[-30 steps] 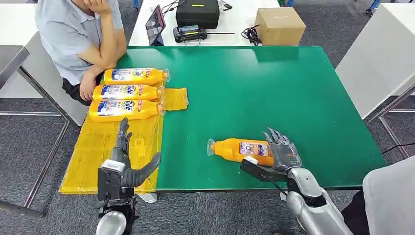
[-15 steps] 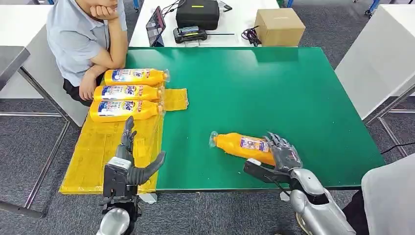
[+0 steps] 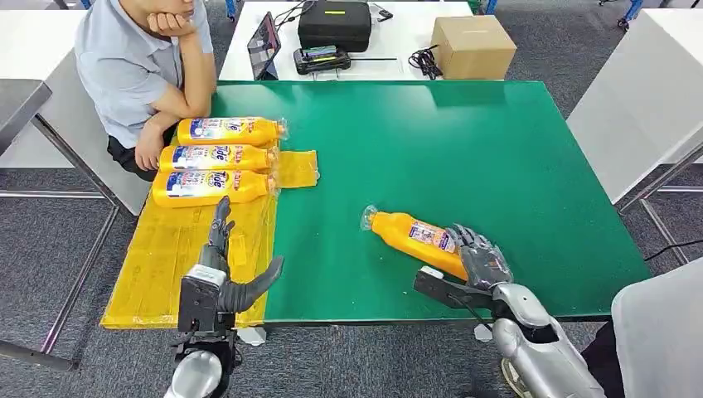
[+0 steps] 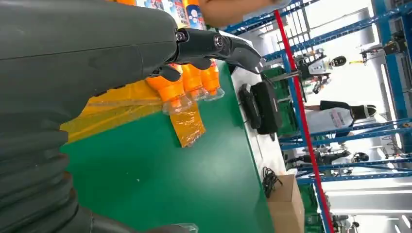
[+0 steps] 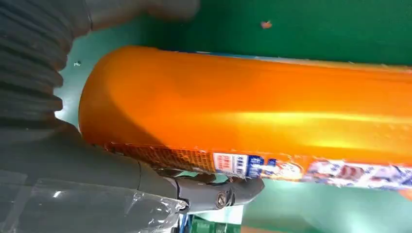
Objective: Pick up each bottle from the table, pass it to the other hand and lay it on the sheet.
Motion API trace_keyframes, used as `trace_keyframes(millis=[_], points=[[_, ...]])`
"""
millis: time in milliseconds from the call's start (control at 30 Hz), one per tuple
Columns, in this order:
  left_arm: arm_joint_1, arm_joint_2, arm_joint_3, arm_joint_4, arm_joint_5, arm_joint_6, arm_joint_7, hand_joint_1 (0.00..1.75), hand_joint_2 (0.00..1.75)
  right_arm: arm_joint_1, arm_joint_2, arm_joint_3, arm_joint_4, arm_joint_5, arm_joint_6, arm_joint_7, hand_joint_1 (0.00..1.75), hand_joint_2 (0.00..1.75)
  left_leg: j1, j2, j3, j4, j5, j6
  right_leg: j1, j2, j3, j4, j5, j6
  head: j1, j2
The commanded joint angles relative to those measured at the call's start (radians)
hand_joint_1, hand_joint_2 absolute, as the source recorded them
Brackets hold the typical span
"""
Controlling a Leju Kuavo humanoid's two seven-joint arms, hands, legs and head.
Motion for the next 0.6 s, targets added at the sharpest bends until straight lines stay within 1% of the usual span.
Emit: trace_keyframes(millis=[33, 100, 133, 167, 233, 267, 300, 333, 367, 400, 433, 500, 567, 600], points=[[-0.053, 0.031, -0.031, 0.080, 0.003, -0.003, -0.004, 0.00, 1.75, 0.000, -0.033, 0.044, 0.108, -0.038, 0.037, -0.022, 1.75, 1.75, 0.001, -0.002, 0.003, -0.001, 0.000, -0.002, 0.002, -0.003, 0.004, -0.002, -0.001, -0.002, 0.000, 0.000], [-0.056, 0.033, -0.035, 0.084, 0.004, -0.004, -0.008, 0.00, 1.75, 0.002, -0.031, 0.039, 0.106, -0.060, 0.039, -0.035, 1.75, 1.75, 0.002, -0.003, 0.003, -0.001, 0.000, -0.002, 0.002, -0.003, 0.005, -0.002, -0.001, -0.002, 0.000, 0.000], [-0.059, 0.032, -0.038, 0.086, 0.007, -0.005, -0.011, 0.00, 1.75, 0.005, -0.027, 0.030, 0.106, -0.094, 0.054, -0.053, 1.75, 1.75, 0.001, -0.002, 0.002, -0.001, 0.000, -0.001, 0.001, -0.002, 0.003, -0.002, -0.001, -0.002, 0.000, 0.000], [-0.064, 0.031, -0.042, 0.096, 0.021, -0.004, -0.023, 0.00, 1.75, 0.007, -0.025, 0.024, 0.105, -0.128, 0.056, -0.069, 1.66, 1.75, 0.001, -0.002, 0.003, -0.001, 0.000, -0.002, 0.001, -0.003, 0.005, -0.002, -0.001, -0.002, 0.000, 0.000], [-0.065, 0.031, -0.045, 0.098, 0.022, -0.005, -0.025, 0.00, 1.75, 0.005, -0.023, 0.022, 0.108, -0.136, 0.056, -0.071, 1.57, 1.75, 0.001, -0.002, 0.004, -0.001, 0.000, -0.001, 0.001, -0.002, 0.005, -0.002, 0.000, -0.002, 0.000, 0.000], [-0.069, 0.033, -0.049, 0.101, 0.026, -0.006, -0.029, 0.00, 1.75, 0.002, -0.023, 0.024, 0.113, -0.149, 0.063, -0.076, 1.57, 1.75, 0.001, -0.002, 0.004, -0.001, 0.000, -0.002, 0.001, -0.002, 0.005, -0.002, -0.001, -0.002, 0.000, 0.000], [-0.071, 0.035, -0.054, 0.106, 0.026, -0.007, -0.029, 0.00, 1.75, 0.002, -0.023, 0.022, 0.117, -0.163, 0.069, -0.081, 1.62, 1.75, 0.002, -0.002, 0.005, -0.001, 0.000, -0.002, 0.003, -0.002, 0.006, -0.002, -0.001, -0.003, 0.000, 0.000], [-0.073, 0.035, -0.056, 0.109, 0.029, -0.008, -0.030, 0.00, 1.75, 0.002, -0.024, 0.021, 0.119, -0.177, 0.076, -0.088, 1.75, 1.75, 0.002, -0.002, 0.005, -0.001, 0.000, -0.002, 0.002, -0.003, 0.006, -0.002, -0.001, -0.002, 0.000, 0.000], [-0.076, 0.036, -0.058, 0.114, 0.031, -0.008, -0.032, 0.00, 1.75, 0.003, -0.025, 0.017, 0.123, -0.201, 0.091, -0.098, 1.71, 1.75, 0.001, -0.001, 0.004, -0.001, 0.000, -0.001, 0.001, -0.002, 0.005, -0.002, 0.000, -0.002, 0.000, 0.000], [-0.085, 0.037, -0.063, 0.125, 0.038, -0.010, -0.038, 0.00, 1.75, 0.001, -0.031, 0.008, 0.131, -0.245, 0.120, -0.117, 1.75, 1.75, 0.002, -0.002, 0.005, -0.001, 0.000, -0.002, 0.002, -0.003, 0.006, -0.002, 0.000, -0.002, 0.000, 0.000], [-0.092, 0.037, -0.065, 0.131, 0.040, -0.009, -0.043, 0.00, 1.75, -0.002, -0.037, 0.008, 0.137, -0.260, 0.133, -0.124, 1.75, 1.75, 0.002, -0.002, 0.005, -0.001, 0.000, -0.001, 0.002, -0.002, 0.005, -0.002, 0.000, -0.002, 0.000, 0.000], [-0.105, 0.037, -0.070, 0.144, 0.044, -0.003, -0.053, 0.00, 1.75, -0.015, -0.038, 0.010, 0.156, -0.269, 0.122, -0.136, 1.75, 1.75, 0.002, -0.003, 0.006, -0.001, 0.000, -0.002, 0.002, -0.003, 0.007, -0.003, 0.000, -0.003, 0.000, 0.000], [-0.108, 0.039, -0.074, 0.141, 0.045, 0.004, -0.058, 0.00, 1.75, -0.019, -0.029, 0.010, 0.160, -0.282, 0.116, -0.148, 1.75, 1.75, 0.001, 0.001, 0.007, -0.001, 0.000, -0.001, 0.002, -0.002, 0.007, -0.002, 0.000, -0.002, 0.000, 0.000], [-0.109, 0.039, -0.075, 0.141, 0.045, 0.004, -0.058, 0.00, 1.75, -0.020, -0.025, 0.012, 0.159, -0.281, 0.117, -0.146, 1.75, 1.75, 0.003, 0.000, 0.008, -0.002, 0.000, -0.002, 0.003, -0.002, 0.008, -0.003, 0.000, -0.003, 0.000, 0.000]])
